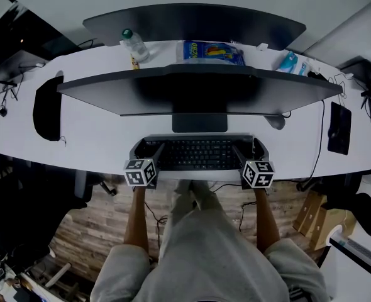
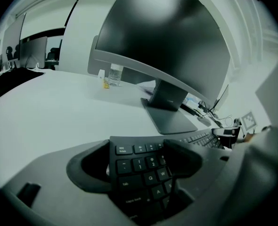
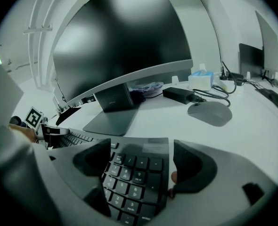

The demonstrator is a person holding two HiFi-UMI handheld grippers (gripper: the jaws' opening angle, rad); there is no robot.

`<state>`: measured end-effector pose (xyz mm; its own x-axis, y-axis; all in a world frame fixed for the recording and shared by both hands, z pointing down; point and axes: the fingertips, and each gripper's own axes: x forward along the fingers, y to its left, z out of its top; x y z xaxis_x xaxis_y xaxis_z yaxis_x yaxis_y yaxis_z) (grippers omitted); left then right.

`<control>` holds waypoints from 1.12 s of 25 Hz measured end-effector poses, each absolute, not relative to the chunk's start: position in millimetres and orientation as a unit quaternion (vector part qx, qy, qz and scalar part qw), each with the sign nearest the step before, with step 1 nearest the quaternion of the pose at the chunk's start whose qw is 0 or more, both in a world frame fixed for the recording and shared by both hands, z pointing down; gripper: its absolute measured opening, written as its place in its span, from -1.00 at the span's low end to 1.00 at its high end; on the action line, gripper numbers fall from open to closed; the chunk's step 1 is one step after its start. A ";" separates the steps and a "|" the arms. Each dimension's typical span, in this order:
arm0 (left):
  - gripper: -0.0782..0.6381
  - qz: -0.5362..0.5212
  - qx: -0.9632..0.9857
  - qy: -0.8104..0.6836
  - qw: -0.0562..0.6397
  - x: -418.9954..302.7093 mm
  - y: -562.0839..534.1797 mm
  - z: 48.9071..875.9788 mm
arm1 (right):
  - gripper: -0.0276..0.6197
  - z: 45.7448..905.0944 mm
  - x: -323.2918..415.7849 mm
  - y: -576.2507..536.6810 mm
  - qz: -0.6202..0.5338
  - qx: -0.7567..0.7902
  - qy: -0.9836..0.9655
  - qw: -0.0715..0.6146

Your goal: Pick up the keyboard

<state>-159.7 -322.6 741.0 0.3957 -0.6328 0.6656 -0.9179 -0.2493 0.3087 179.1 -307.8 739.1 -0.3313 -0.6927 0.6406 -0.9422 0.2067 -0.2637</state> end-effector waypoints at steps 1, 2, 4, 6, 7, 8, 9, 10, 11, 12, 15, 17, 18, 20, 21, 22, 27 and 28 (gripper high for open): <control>0.15 0.208 0.762 -0.509 0.341 -159.6 -322.7 741.0 | 0.33 740.2 177.8 -309.7 0.318 0.543 -0.752 0.197; 0.15 0.209 0.762 -0.510 0.339 -159.7 -322.8 741.0 | 0.33 741.3 176.7 -311.5 0.319 0.543 -0.751 0.199; 0.15 0.209 0.763 -0.511 0.338 -159.7 -322.7 740.7 | 0.32 742.6 176.5 -313.7 0.324 0.544 -0.748 0.199; 0.15 0.208 0.764 -0.509 0.338 -159.5 -322.7 740.1 | 0.31 743.9 178.2 -314.3 0.331 0.548 -0.743 0.196; 0.15 0.207 0.764 -0.508 0.338 -159.3 -322.7 740.1 | 0.28 744.8 179.1 -314.3 0.333 0.549 -0.741 0.196; 0.15 0.207 0.765 -0.508 0.339 -159.3 -322.7 740.3 | 0.24 745.6 179.8 -314.3 0.334 0.550 -0.740 0.197; 0.15 0.207 0.765 -0.507 0.340 -159.4 -322.8 740.5 | 0.21 746.6 180.1 -314.5 0.333 0.550 -0.740 0.200; 0.15 0.207 0.764 -0.507 0.341 -159.7 -322.8 740.6 | 0.20 747.6 180.2 -314.7 0.331 0.549 -0.740 0.204; 0.15 0.207 0.764 -0.507 0.341 -159.7 -323.0 740.5 | 0.19 748.3 180.3 -314.9 0.331 0.549 -0.739 0.208; 0.15 0.207 0.764 -0.507 0.341 -159.4 -323.3 740.2 | 0.19 748.6 180.6 -315.1 0.331 0.549 -0.739 0.210; 0.15 0.205 0.764 -0.509 0.339 -159.4 -323.7 740.0 | 0.19 749.1 180.1 -315.9 0.333 0.549 -0.738 0.209; 0.15 0.204 0.762 -0.512 0.339 -160.3 -323.7 740.5 | 0.19 749.8 179.3 -315.9 0.337 0.547 -0.737 0.208; 0.15 0.204 0.762 -0.513 0.339 -160.3 -324.0 740.7 | 0.19 750.1 179.4 -316.1 0.340 0.546 -0.737 0.208; 0.15 0.204 0.761 -0.514 0.340 -160.0 -324.6 740.6 | 0.18 750.3 179.7 -316.7 0.345 0.545 -0.736 0.207; 0.15 0.204 0.760 -0.515 0.341 -159.9 -324.6 740.5 | 0.18 750.4 179.7 -316.7 0.346 0.545 -0.735 0.207; 0.15 0.204 0.758 -0.516 0.342 -159.8 -324.4 740.5 | 0.18 750.5 179.8 -316.6 0.346 0.545 -0.735 0.207; 0.15 0.206 0.754 -0.517 0.347 -160.3 -323.6 741.2 | 0.18 750.2 178.5 -315.6 0.341 0.550 -0.734 0.207; 0.15 0.207 0.754 -0.517 0.347 -160.1 -323.7 741.5 | 0.18 750.3 178.4 -315.5 0.342 0.550 -0.733 0.207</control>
